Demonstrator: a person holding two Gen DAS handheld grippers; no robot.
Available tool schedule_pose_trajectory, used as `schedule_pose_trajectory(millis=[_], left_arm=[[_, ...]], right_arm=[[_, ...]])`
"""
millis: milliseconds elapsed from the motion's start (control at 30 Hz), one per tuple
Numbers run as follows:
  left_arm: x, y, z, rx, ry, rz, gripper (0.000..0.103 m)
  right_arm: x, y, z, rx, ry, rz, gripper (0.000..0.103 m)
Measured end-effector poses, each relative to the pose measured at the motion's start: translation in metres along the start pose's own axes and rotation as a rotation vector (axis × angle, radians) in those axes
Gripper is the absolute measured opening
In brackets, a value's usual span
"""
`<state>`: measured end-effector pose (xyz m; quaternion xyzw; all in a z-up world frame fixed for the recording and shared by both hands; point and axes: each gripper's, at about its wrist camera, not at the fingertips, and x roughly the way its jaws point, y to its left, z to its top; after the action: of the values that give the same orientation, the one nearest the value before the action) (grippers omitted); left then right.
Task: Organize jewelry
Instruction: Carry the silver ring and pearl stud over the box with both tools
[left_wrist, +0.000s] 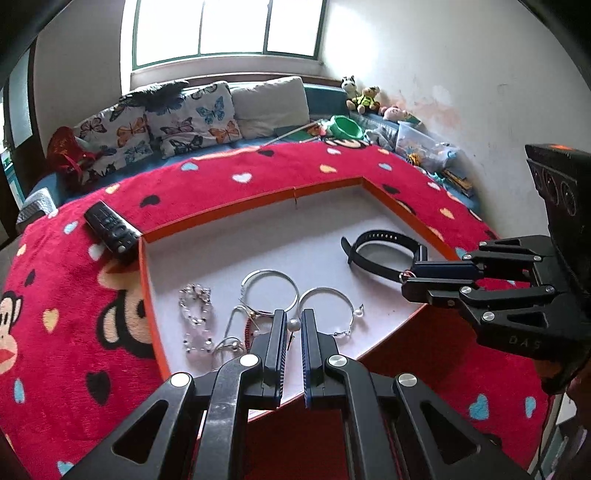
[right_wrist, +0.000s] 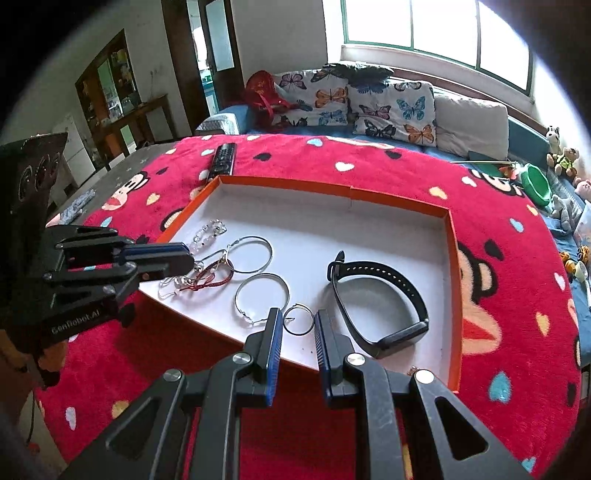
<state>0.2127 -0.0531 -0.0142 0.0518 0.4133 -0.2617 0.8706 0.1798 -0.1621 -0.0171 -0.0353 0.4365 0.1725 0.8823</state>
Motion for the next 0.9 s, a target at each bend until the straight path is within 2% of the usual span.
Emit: schedule_pose_trajectory(millis=[500,900], left_arm=[[0.027,0.005,0.001,-0.011,0.052,-0.014,0.007],[0.029,0.006,0.000,-0.019,0.057,0.005,0.007]], right_arm=[[0.014,-0.003,0.000,0.018,0.033,0.011,0.020],[0.016,-0.007,-0.001,0.039,0.042,0.025,0.021]])
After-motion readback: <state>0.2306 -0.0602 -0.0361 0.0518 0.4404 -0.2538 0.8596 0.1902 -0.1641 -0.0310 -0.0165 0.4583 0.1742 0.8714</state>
